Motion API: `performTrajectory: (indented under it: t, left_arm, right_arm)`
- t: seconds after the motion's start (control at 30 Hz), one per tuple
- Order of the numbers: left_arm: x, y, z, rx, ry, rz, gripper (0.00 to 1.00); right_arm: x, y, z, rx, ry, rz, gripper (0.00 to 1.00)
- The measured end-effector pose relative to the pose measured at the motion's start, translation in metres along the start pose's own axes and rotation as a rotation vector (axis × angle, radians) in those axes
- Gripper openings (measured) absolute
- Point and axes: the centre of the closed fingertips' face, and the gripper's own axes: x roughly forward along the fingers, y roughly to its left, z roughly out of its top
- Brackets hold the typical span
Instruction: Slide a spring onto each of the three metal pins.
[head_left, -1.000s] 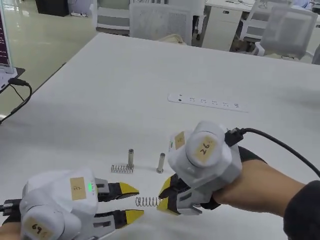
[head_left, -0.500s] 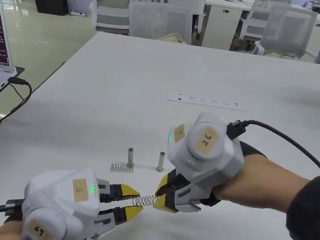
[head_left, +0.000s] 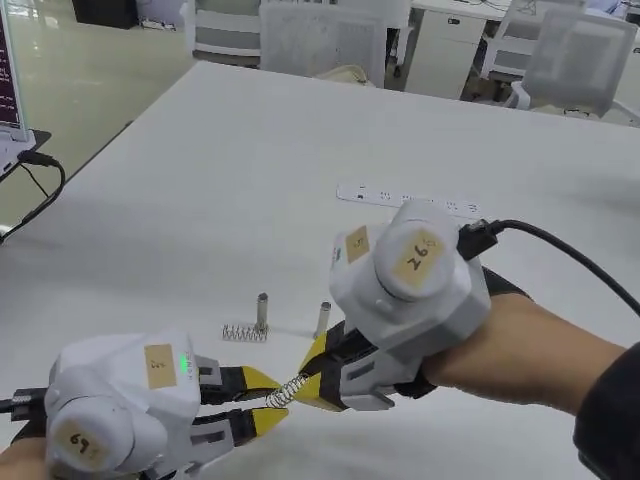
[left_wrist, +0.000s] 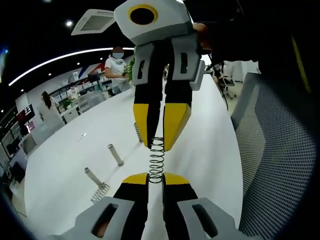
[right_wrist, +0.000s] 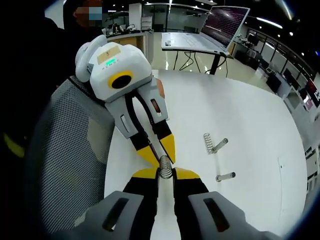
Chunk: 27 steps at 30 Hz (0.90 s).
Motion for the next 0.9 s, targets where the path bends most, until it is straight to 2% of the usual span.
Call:
performTrajectory:
  t: [0.13,0.23,0.33,0.4,0.43,0.5,0.67,0.8,0.9]
  left_arm:
    - [-0.001,0.0,0.005,-0.03,-0.026,-0.006,0.02]
    - [-0.001,0.0,0.004,-0.04,-0.019,-0.009,0.02]
    - [-0.002,-0.001,0.01,-0.078,-0.051,-0.022,0.02]
    - [-0.001,0.0,0.011,-0.078,-0.055,-0.018,0.02]
    - [-0.001,-0.001,0.015,-0.1,-0.076,-0.026,0.02]
    - [-0.002,0.0,0.015,-0.095,-0.073,-0.02,0.02]
    - [-0.002,-0.001,0.021,-0.142,-0.097,-0.027,0.02]
    - [-0.002,-0.002,0.021,-0.141,-0.099,-0.031,0.02]
    - [0.0,-0.004,0.021,-0.111,-0.099,-0.03,0.03]
  right_arm:
    - [0.002,0.0,0.002,0.006,-0.014,0.008,0.08]
    - [0.003,0.0,0.001,0.015,-0.019,0.015,0.08]
    - [0.004,0.001,0.002,0.013,-0.026,0.018,0.09]
    - [0.005,0.001,0.003,0.015,-0.03,0.021,0.09]
    - [0.006,0.001,0.003,0.014,-0.03,0.021,0.09]
    - [0.006,0.001,0.004,0.012,-0.031,0.022,0.09]
    - [0.006,0.0,0.004,0.007,-0.029,0.025,0.09]
    - [0.005,0.001,0.004,0.015,-0.026,0.033,0.09]
    - [0.005,0.002,0.002,0.008,-0.01,0.036,0.08]
